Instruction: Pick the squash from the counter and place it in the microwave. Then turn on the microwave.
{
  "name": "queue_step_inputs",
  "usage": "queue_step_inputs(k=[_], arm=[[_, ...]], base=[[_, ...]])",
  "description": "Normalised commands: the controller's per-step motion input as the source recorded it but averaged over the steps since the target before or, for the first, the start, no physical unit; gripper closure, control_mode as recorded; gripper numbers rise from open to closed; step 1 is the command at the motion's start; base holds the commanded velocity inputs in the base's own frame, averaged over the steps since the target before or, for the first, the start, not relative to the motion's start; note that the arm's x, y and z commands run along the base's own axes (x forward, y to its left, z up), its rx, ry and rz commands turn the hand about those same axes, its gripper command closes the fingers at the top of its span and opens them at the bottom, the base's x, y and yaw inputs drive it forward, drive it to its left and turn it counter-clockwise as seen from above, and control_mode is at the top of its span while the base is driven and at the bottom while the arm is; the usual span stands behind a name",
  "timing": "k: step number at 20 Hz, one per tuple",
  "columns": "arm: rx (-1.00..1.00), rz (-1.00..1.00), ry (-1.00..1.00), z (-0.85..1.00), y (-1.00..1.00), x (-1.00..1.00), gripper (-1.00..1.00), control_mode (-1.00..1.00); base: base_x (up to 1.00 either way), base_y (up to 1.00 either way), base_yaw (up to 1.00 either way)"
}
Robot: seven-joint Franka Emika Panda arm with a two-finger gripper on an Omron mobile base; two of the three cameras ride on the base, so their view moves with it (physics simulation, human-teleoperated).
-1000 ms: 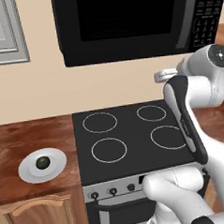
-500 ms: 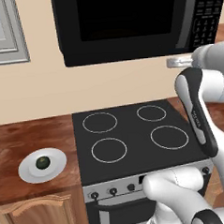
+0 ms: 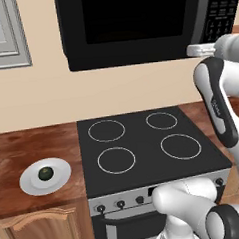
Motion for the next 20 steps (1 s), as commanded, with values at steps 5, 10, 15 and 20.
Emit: queue_step_inputs(k=[5, 10, 15, 20], arm=[[0.00, 0.00, -0.10, 0.25, -0.29, 0.12, -1.00, -1.00], [0.00, 0.00, -0.12, 0.13, -0.16, 0.04, -1.00, -1.00], [0.00, 0.01, -0.15, 0.00, 0.00, 0.27, -1.00, -1.00], [0.00, 0.01, -0.15, 0.05, -0.04, 0.32, -1.00, -1.00]], base=[[0.00, 0.00, 0.00], [0.00, 0.00, 0.00], [0.00, 0.00, 0.00], [0.00, 0.00, 0.00]])
